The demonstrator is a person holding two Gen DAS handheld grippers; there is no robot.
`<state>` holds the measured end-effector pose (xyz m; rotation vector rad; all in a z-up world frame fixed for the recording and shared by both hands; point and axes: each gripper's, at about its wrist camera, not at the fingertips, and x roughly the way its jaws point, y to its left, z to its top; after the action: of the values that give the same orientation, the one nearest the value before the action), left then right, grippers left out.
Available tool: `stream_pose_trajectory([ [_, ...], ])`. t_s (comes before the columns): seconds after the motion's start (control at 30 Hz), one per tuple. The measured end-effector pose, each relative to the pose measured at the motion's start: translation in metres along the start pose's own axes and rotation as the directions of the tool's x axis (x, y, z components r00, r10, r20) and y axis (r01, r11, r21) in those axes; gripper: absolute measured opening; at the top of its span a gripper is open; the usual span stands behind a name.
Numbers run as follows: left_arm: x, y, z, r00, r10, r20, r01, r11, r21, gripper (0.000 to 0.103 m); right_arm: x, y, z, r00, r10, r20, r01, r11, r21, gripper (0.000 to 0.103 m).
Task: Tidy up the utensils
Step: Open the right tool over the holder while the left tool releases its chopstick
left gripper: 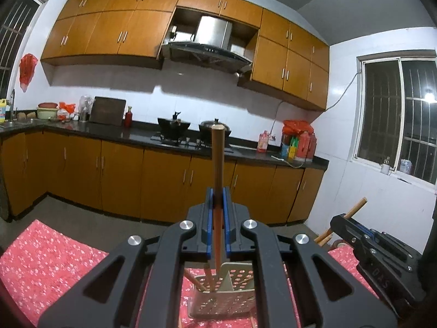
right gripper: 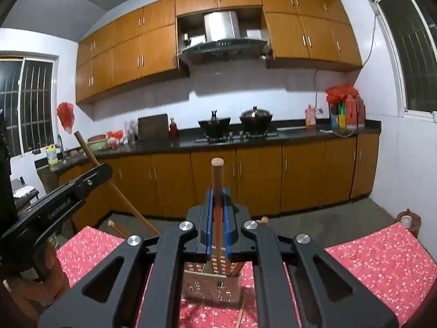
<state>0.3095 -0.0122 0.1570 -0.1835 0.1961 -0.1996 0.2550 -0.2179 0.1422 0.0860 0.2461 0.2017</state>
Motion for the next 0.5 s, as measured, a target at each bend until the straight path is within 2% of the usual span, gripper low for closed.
stream_pose_trajectory([
  [0.23,0.023,0.004,-0.019,0.996,-0.025,-0.084,0.024,1.0,-0.008,0.008,0.016,-0.002,-0.01,0.997,0.023,-0.071,-0.021,0.999,0.025,0.009],
  [0.27,0.024,0.005,-0.021,0.995,-0.03,-0.093,0.029,0.999,-0.014,0.009,0.017,-0.003,-0.011,0.996,0.028,-0.08,-0.026,0.999,0.034,0.011],
  [0.33,0.024,0.006,-0.022,0.995,-0.035,-0.099,0.033,0.999,-0.02,0.012,0.017,-0.005,-0.011,0.996,0.029,-0.081,-0.025,0.999,0.047,0.026],
  [0.37,0.024,0.007,-0.022,0.995,-0.035,-0.098,0.033,0.999,-0.02,0.013,0.016,-0.005,-0.011,0.997,0.028,-0.079,-0.023,0.998,0.054,0.03],
  [0.5,0.02,0.008,-0.021,0.995,-0.036,-0.089,0.034,0.999,-0.026,0.017,0.006,-0.004,-0.007,0.998,0.036,-0.056,-0.032,0.998,0.054,0.031],
])
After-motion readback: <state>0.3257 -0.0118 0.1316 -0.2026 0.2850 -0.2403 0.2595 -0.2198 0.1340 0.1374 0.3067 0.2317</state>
